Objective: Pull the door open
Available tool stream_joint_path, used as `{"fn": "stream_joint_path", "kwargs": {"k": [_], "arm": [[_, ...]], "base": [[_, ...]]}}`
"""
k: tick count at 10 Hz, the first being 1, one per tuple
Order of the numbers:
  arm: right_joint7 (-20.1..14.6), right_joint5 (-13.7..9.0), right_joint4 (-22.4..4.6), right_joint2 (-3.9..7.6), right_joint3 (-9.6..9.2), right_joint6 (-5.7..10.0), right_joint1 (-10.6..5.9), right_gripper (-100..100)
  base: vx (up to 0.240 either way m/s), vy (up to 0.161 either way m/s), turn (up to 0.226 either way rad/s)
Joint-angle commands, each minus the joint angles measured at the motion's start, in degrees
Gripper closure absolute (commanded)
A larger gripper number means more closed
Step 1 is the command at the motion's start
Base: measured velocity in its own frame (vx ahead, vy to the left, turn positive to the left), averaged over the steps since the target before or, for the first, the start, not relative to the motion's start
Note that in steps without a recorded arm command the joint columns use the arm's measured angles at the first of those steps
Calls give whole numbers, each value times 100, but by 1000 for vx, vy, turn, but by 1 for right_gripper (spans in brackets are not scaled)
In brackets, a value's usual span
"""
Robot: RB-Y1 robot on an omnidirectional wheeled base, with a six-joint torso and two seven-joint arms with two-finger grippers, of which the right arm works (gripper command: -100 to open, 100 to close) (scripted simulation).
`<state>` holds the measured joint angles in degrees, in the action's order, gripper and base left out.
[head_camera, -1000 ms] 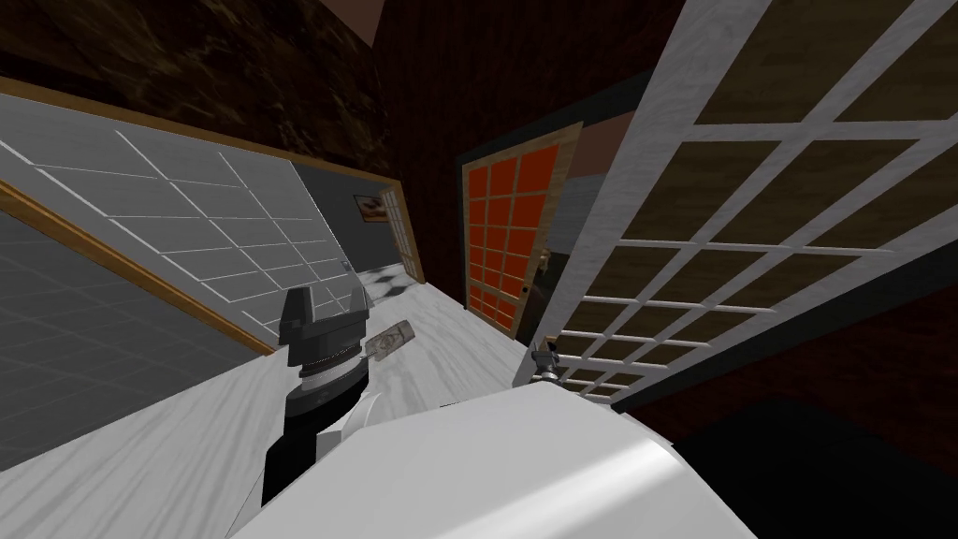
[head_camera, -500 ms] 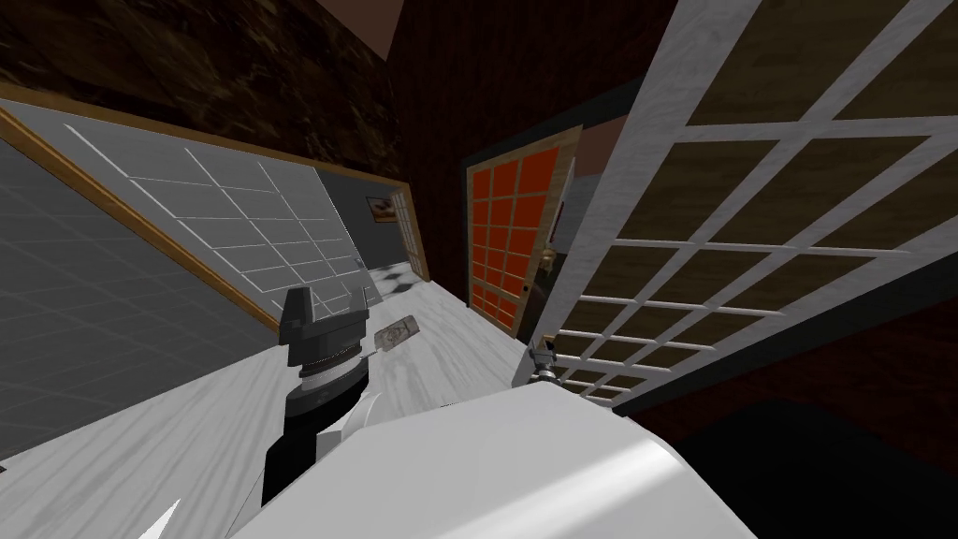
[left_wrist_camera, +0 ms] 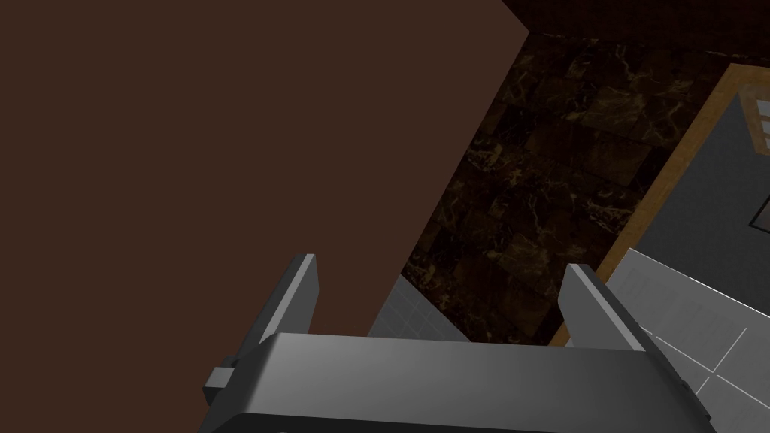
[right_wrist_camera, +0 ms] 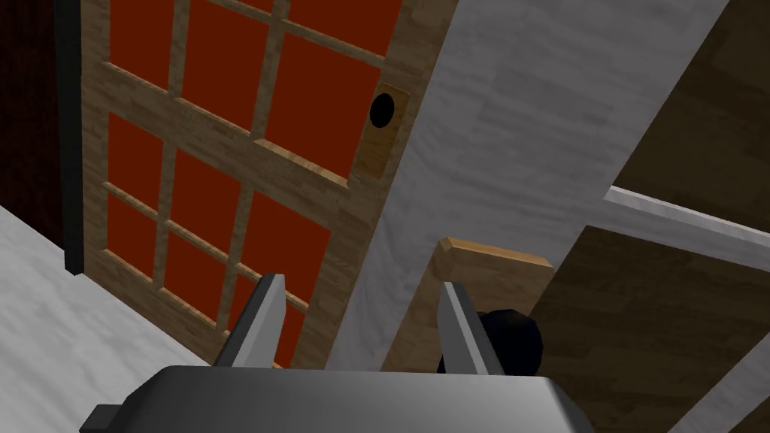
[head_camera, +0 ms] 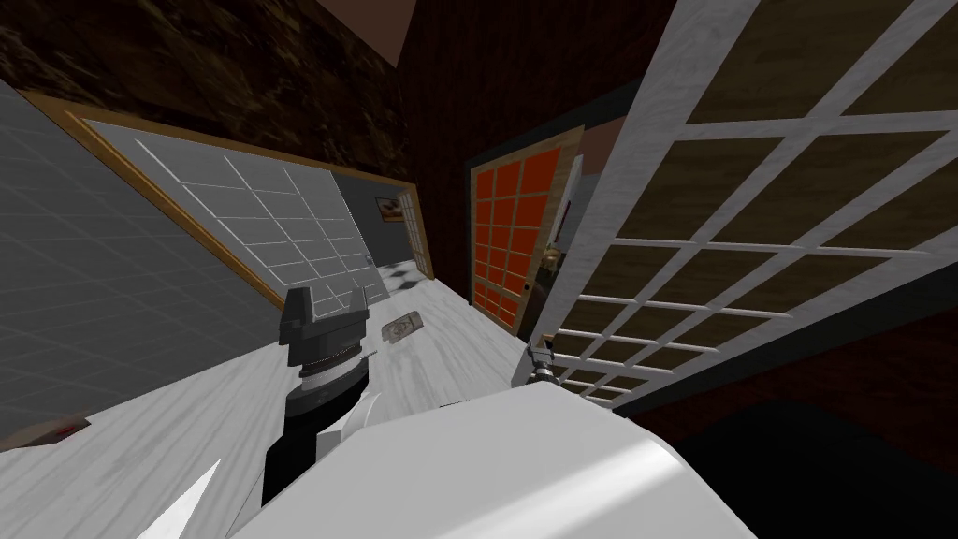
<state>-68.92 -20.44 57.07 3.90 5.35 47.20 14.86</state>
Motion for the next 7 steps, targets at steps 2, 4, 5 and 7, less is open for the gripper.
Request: {"fn": "stream_joint_path", "kwargs": {"k": [2, 4, 5, 7], "arm": [[-458, -21, 42, -7, 68, -60, 77, -100], [-737, -9, 82, -44, 60, -78, 68, -100], [-843, -4, 97, -59, 57, -84, 65, -100], [-1082, 6, 132, -93, 50, -99, 57, -100]], "base": [[-107, -32, 104], [-111, -23, 81], [-101, -6, 66], [-106, -19, 63]]}}
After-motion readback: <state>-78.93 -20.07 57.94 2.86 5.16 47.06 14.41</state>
